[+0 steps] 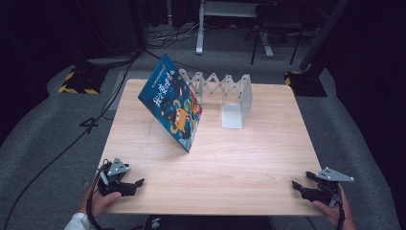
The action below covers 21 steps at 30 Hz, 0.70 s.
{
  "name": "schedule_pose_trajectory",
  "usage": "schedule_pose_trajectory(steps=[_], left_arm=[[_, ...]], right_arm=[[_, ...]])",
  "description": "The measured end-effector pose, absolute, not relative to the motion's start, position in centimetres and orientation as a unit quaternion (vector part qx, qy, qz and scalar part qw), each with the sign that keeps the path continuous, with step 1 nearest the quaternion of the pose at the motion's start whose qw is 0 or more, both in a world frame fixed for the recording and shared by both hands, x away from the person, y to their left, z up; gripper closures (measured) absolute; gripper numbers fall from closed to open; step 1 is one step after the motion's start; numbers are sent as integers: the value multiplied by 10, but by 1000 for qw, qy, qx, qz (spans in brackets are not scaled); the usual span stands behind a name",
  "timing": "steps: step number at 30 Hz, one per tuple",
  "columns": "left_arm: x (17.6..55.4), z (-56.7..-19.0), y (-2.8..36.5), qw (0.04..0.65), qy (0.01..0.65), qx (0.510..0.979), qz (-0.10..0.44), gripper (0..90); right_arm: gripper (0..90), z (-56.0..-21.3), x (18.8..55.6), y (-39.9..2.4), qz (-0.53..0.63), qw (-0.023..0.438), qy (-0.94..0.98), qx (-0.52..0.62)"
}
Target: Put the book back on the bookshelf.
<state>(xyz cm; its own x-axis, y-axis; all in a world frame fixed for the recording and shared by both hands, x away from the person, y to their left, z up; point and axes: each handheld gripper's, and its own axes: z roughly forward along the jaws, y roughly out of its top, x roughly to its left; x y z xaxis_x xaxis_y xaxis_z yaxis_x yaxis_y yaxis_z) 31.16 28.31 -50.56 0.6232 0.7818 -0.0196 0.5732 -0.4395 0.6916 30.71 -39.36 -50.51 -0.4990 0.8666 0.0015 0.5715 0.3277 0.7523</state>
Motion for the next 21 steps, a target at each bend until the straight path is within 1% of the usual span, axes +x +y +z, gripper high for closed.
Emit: schedule_pose_trajectory(steps=[21], left_arm=[[314, -505, 283, 337, 397, 839, 155, 149]], right_arm=[[245, -505, 306, -393, 357, 211, 788, 456]])
